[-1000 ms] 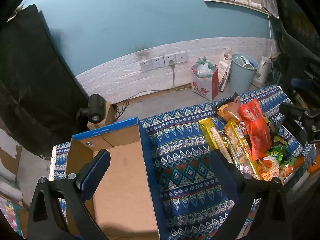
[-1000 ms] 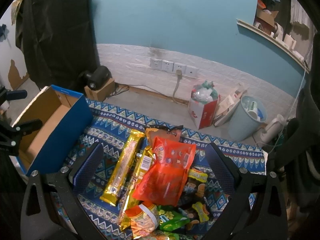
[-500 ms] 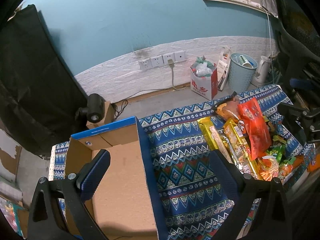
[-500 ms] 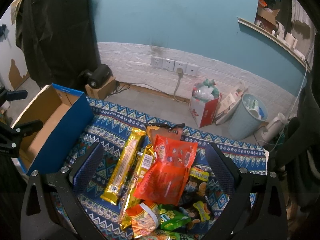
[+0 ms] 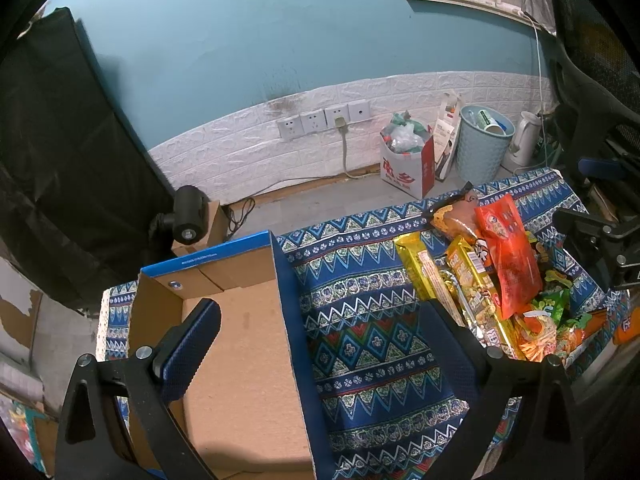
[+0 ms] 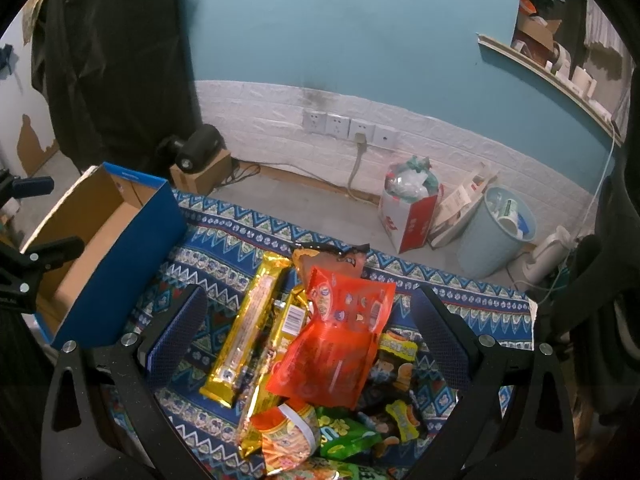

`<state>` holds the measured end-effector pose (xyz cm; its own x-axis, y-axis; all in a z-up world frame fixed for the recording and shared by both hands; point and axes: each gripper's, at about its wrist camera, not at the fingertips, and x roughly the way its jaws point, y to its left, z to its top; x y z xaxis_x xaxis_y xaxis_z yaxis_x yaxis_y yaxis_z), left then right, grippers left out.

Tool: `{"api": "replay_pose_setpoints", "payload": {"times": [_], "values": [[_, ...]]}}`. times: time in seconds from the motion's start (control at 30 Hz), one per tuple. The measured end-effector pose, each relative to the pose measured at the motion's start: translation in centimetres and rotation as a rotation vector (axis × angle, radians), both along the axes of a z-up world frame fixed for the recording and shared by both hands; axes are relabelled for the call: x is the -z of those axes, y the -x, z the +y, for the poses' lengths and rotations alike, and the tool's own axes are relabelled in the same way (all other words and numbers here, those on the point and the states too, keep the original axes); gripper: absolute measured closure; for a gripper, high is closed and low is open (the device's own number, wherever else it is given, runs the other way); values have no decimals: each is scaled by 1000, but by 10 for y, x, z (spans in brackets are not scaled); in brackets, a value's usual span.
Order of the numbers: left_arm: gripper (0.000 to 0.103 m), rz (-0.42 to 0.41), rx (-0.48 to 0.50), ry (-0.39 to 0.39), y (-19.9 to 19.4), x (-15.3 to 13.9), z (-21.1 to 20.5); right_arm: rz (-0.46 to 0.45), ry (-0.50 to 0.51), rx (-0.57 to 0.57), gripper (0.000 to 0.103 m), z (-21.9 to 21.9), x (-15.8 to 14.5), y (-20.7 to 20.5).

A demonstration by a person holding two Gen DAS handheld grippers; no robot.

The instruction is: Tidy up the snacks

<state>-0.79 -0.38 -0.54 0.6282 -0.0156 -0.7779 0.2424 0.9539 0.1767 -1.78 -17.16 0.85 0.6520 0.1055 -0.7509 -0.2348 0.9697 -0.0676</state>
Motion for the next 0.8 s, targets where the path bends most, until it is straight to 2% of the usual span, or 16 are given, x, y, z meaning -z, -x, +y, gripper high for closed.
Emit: {"api": "replay_pose_setpoints", "payload": {"times": [0.8], "values": [[2, 11, -2, 0, 1, 5, -1, 13, -1, -7, 3, 1, 3, 3]]}}
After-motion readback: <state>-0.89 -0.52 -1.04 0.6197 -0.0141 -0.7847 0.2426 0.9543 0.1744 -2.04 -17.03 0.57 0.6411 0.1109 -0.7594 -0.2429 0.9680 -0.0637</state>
